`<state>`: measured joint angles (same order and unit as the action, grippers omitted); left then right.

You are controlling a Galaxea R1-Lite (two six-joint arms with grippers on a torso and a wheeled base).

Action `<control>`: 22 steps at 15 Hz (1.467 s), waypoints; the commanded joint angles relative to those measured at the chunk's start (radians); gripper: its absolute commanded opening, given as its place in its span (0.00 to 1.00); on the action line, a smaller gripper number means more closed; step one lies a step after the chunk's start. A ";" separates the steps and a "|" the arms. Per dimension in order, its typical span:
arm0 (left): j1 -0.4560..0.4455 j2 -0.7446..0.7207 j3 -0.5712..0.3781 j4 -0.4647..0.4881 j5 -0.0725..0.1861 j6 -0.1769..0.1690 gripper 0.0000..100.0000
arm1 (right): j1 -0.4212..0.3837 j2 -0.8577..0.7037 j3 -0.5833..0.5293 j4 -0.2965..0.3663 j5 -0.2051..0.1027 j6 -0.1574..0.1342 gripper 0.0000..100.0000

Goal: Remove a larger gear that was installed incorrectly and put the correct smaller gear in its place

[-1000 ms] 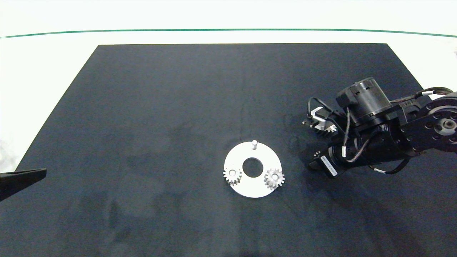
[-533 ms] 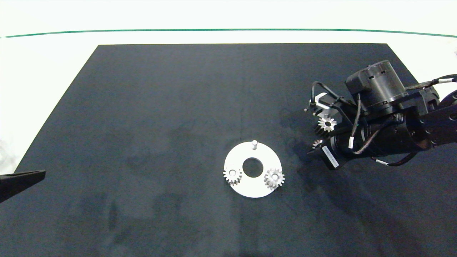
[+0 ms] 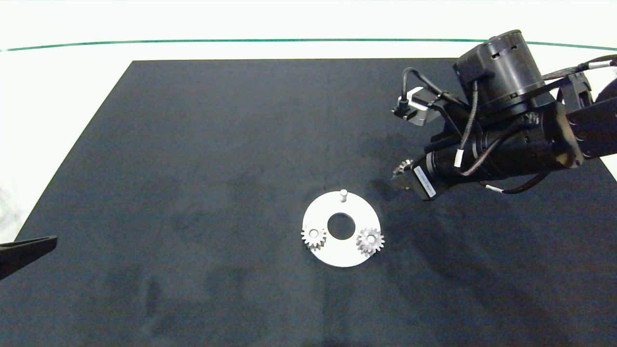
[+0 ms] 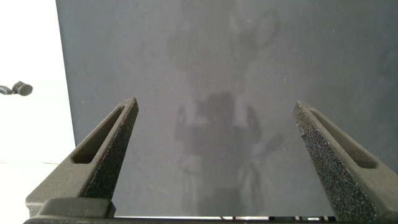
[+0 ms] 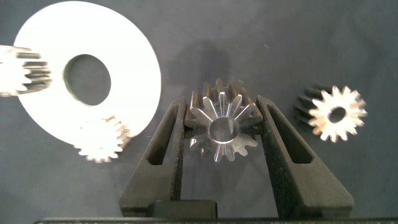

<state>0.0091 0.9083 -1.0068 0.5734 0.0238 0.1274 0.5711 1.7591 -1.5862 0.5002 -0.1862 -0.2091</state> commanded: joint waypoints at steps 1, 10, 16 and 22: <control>-0.003 -0.022 -0.001 0.003 0.001 0.001 1.00 | 0.039 0.080 -0.089 0.023 -0.003 0.002 0.25; -0.003 -0.032 0.001 0.003 0.002 0.001 1.00 | 0.121 0.204 -0.215 0.066 0.001 0.008 0.25; -0.003 -0.032 0.001 0.003 0.002 0.001 1.00 | 0.133 0.240 -0.241 0.064 0.005 0.030 0.25; -0.003 -0.031 0.016 0.003 0.004 0.003 1.00 | 0.142 0.258 -0.255 0.064 0.005 0.033 0.25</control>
<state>0.0047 0.8760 -0.9943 0.5734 0.0268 0.1294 0.7115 2.0136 -1.8404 0.5613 -0.1802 -0.1751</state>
